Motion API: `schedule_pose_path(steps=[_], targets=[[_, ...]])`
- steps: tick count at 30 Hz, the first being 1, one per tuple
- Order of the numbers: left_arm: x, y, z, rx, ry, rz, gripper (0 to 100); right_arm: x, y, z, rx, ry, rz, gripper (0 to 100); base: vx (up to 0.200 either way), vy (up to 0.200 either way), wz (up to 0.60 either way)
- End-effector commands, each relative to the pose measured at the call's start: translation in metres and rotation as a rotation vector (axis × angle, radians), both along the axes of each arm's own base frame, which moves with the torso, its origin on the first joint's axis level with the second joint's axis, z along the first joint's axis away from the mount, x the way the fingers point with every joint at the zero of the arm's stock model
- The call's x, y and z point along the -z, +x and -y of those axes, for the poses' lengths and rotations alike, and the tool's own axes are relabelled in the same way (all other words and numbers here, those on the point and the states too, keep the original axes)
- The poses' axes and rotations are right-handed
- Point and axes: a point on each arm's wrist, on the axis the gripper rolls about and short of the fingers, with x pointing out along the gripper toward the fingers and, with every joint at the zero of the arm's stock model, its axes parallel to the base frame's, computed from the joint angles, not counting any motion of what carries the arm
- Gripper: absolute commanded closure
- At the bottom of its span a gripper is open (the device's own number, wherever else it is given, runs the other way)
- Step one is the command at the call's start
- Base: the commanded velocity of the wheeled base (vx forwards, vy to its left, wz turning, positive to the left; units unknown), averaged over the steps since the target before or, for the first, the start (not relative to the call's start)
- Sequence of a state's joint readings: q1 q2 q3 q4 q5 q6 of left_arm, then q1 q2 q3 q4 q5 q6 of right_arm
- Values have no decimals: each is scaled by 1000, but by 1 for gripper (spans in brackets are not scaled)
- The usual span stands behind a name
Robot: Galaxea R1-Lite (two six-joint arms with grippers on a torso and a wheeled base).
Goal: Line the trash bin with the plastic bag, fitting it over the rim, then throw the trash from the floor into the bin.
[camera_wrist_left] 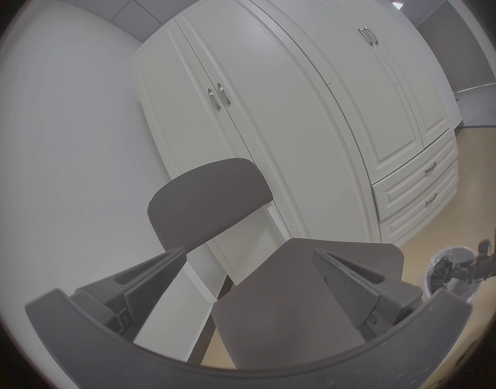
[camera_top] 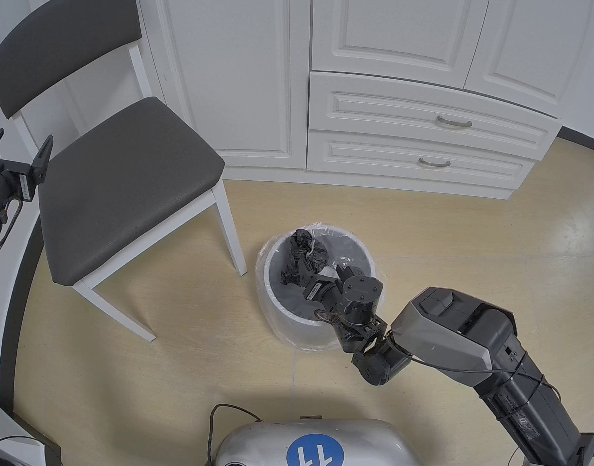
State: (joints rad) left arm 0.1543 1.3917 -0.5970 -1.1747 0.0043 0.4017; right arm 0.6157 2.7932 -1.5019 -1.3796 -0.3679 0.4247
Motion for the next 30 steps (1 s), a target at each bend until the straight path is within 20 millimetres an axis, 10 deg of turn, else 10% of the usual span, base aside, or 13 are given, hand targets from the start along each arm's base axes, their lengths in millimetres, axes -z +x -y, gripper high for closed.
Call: schedule_pose_path(steps=[1,14,30], targets=[[-1,-1,0,-1,1,3,0,-12,1,1,6,12,18,0,0,0,0],[1,-1,0,0,1,-3,0,-43,-13,-4,-14,21,57,0,0,0,0],[4,0,6,25,2,-14,0,-15,-27,-13,37,-266,107,0,0,0,0]])
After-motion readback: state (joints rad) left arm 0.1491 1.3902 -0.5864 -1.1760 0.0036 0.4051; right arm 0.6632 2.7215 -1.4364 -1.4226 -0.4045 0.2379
